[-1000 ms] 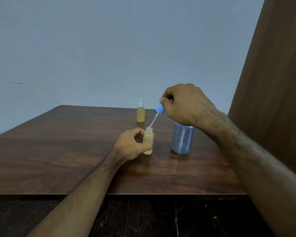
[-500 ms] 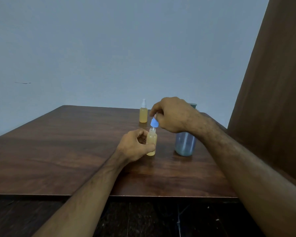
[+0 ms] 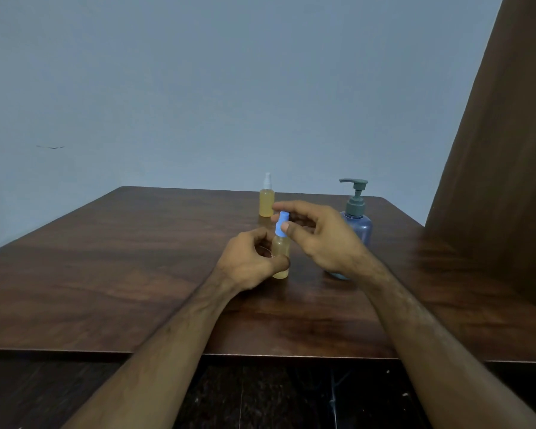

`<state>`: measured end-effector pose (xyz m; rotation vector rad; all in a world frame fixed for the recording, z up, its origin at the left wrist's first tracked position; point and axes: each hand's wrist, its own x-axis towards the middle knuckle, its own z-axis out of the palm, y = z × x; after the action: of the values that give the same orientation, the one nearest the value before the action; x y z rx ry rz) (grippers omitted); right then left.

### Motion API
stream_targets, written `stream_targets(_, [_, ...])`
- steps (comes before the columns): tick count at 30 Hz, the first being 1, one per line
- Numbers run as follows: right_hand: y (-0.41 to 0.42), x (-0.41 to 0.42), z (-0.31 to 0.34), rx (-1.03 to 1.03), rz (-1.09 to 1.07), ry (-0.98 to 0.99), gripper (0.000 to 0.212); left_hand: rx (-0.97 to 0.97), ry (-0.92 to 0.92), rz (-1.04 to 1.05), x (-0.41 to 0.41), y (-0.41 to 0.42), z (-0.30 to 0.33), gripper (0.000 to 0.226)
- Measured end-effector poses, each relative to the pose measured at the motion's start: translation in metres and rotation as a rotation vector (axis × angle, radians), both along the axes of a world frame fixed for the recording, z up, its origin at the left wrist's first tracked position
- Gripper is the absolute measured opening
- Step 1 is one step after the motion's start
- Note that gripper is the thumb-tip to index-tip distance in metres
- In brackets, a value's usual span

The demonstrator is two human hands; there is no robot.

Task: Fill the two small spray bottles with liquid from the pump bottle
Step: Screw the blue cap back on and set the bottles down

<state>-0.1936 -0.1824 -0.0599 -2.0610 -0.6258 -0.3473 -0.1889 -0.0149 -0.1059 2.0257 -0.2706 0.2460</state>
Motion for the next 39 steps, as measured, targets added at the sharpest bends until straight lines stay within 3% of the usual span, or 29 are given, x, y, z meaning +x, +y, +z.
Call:
stream_targets(6, [0.003,0.001,-0.016,0.074,0.019,0.004,0.043,0.02,-0.003,-0.012,0.001,0.001,0.0,0.021])
stream_targets(12, [0.008,0.001,-0.02,0.123,-0.156,-0.063,0.029,0.033,-0.017,-0.034,0.002,0.002,-0.002,0.03])
stream_targets(15, [0.009,-0.003,-0.023,0.097,-0.175,-0.081,0.038,0.031,-0.011,-0.032,0.001,0.002,-0.001,0.033])
stream_targets(19, [0.009,-0.006,-0.026,0.131,-0.138,-0.045,0.044,-0.003,-0.004,-0.012,0.0,0.001,-0.001,0.018])
stream_targets(24, [0.01,-0.008,-0.026,0.094,-0.166,-0.077,0.053,0.009,-0.042,-0.012,-0.001,0.001,-0.002,0.022])
stream_targets(31, [0.01,-0.007,-0.029,0.046,-0.272,-0.059,0.024,0.023,-0.026,0.005,0.001,0.001,-0.003,0.025])
stream_targets(36, [0.01,-0.008,-0.029,0.058,-0.272,0.0,0.04,0.036,-0.046,0.006,0.001,0.002,-0.003,0.019])
stream_targets(39, [0.013,-0.009,-0.029,0.074,-0.266,-0.039,0.036,0.034,-0.037,0.004,0.0,0.002,-0.002,0.021])
